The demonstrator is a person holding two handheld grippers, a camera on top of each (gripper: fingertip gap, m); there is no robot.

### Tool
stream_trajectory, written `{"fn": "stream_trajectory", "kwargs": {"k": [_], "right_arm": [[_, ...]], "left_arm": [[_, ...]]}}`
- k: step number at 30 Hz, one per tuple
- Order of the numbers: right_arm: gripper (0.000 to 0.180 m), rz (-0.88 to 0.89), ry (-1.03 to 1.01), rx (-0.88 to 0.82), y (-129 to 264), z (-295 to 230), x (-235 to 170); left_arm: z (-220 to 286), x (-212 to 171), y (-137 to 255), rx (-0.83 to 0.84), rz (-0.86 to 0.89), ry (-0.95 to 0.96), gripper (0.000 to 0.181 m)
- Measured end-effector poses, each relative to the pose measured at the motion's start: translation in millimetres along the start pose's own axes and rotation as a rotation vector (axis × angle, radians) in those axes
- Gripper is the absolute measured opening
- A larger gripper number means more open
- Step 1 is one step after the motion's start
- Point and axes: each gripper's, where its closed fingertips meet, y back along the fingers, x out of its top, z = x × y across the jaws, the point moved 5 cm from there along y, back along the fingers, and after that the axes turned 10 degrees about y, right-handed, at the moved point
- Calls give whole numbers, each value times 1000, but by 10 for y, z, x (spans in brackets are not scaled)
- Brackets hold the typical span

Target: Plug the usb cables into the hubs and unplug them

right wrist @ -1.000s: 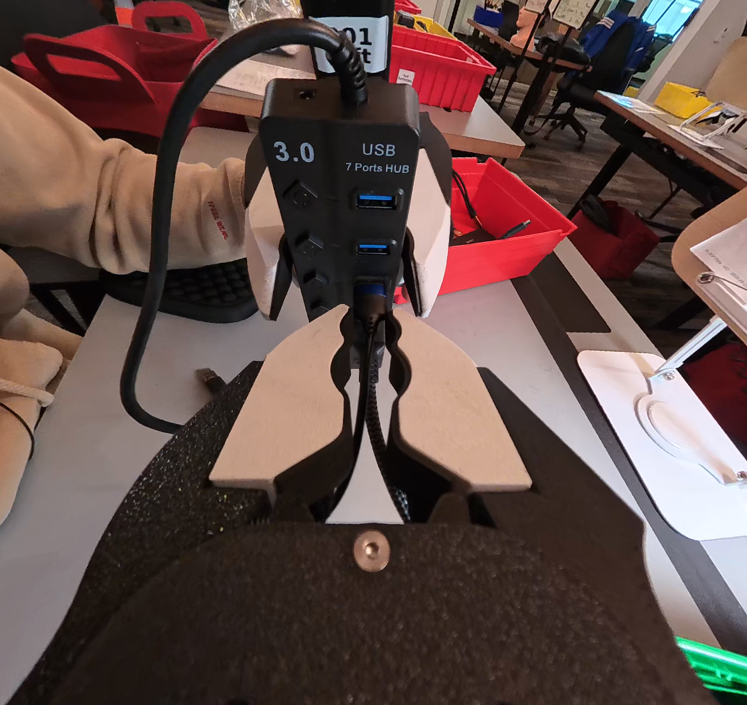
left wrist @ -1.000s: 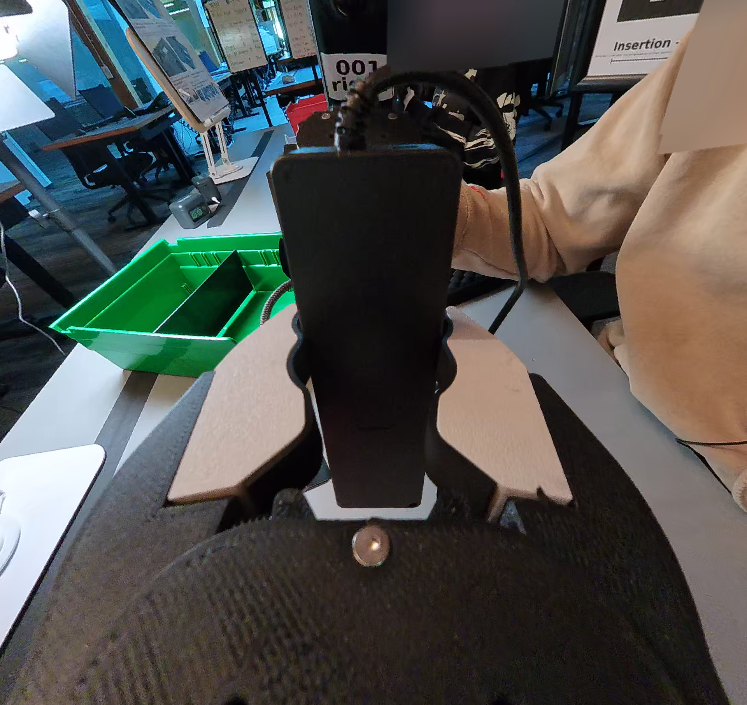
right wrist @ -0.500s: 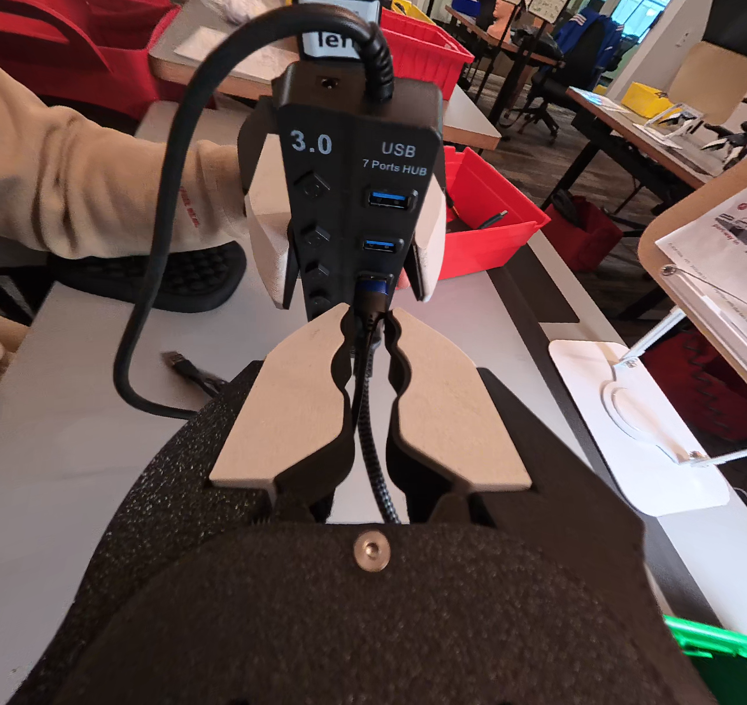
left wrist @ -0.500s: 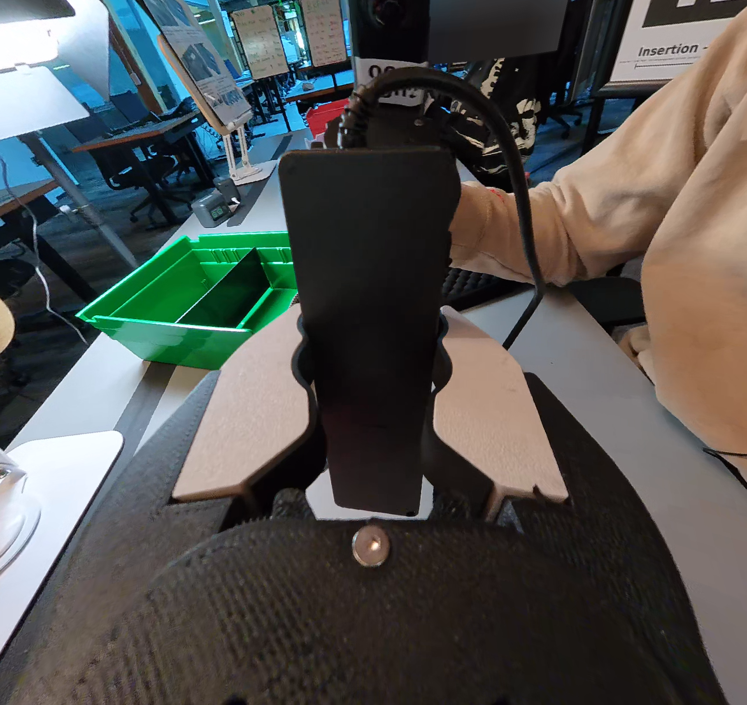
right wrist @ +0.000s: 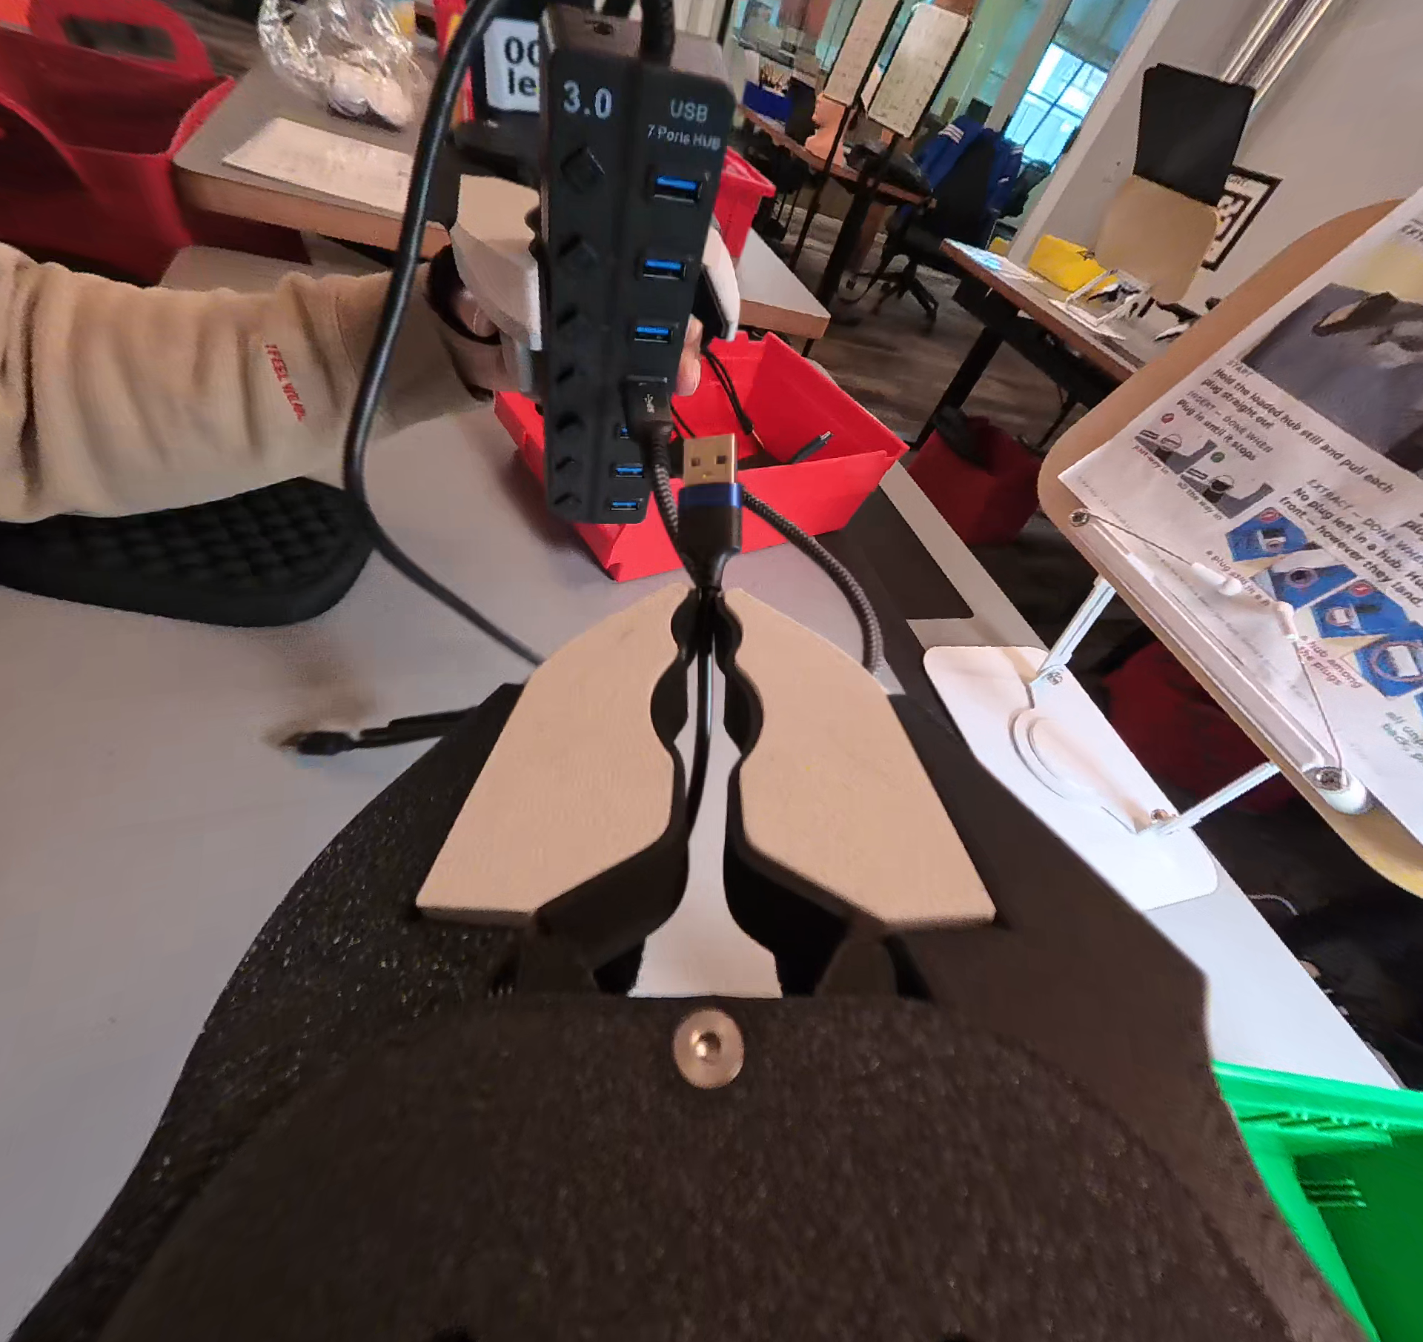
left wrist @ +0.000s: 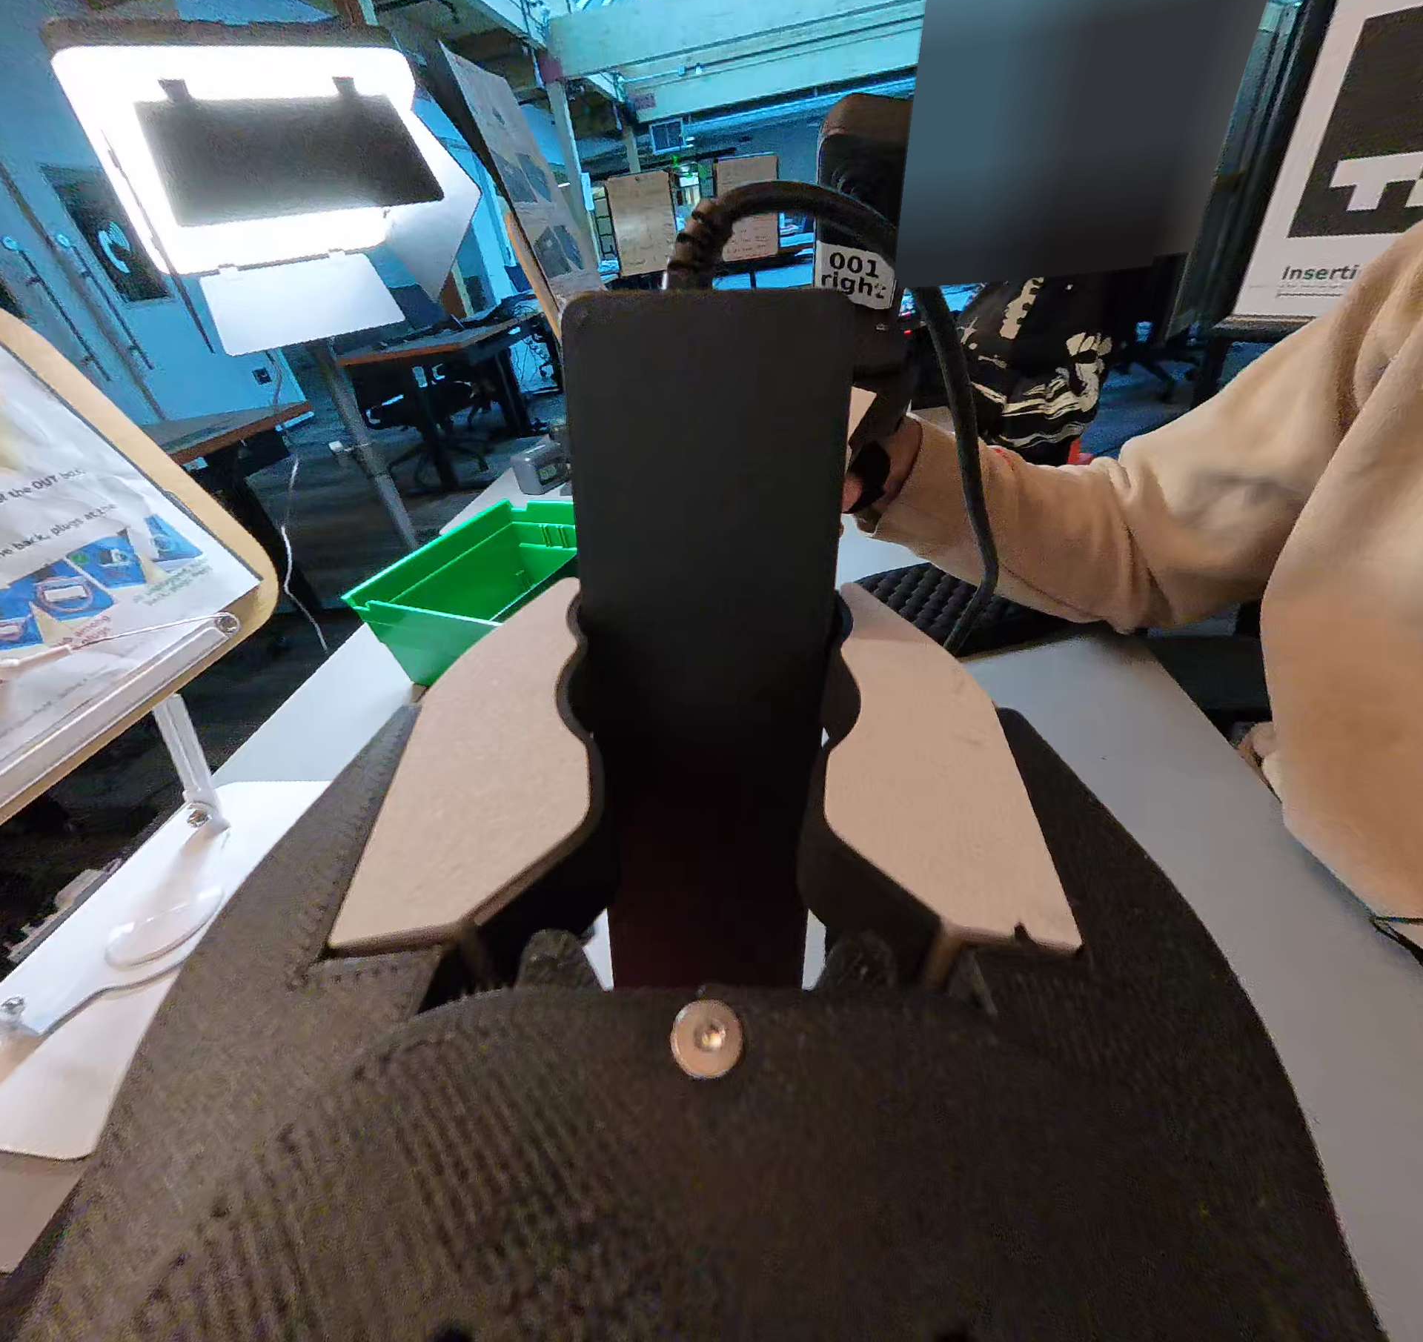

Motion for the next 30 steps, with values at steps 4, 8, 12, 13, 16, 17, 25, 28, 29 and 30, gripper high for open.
{"fn": "stream_trajectory", "kwargs": {"k": [4, 8, 12, 13, 16, 17, 25, 28, 29, 30], "right_arm": [[3, 27, -39, -12, 74, 84, -41], [3, 25, -66, -133, 401, 348, -53], [3, -92, -48, -305, 712, 681, -239], [3, -143, -43, -328, 750, 781, -320], [3, -285, -50, -363, 805, 1077, -574], [3, -343, -47, -367, 812, 1154, -678], [3, -639, -262, -398, 827, 1243, -1737], [3, -722, -291, -471, 872, 1205, -1997], [3, -750, -291, -492, 889, 1201, -2058], [3, -771, -296, -510, 898, 1203, -2099]], "left_arm": [[-37, -35, -21, 34, -28, -2, 58], [-109, -7, 54, 91, -9, -4, 57], [-78, 133, 160, 98, 51, -1, 57], [-68, 161, 181, 96, 63, -2, 57], [-54, 202, 218, 91, 80, -2, 57], [-48, 210, 222, 92, 82, -5, 57], [91, 322, 209, 35, 129, -12, 57], [130, 336, 185, 20, 130, -18, 57], [138, 337, 178, 10, 132, -13, 57], [144, 339, 171, 1, 139, -7, 57]]}}
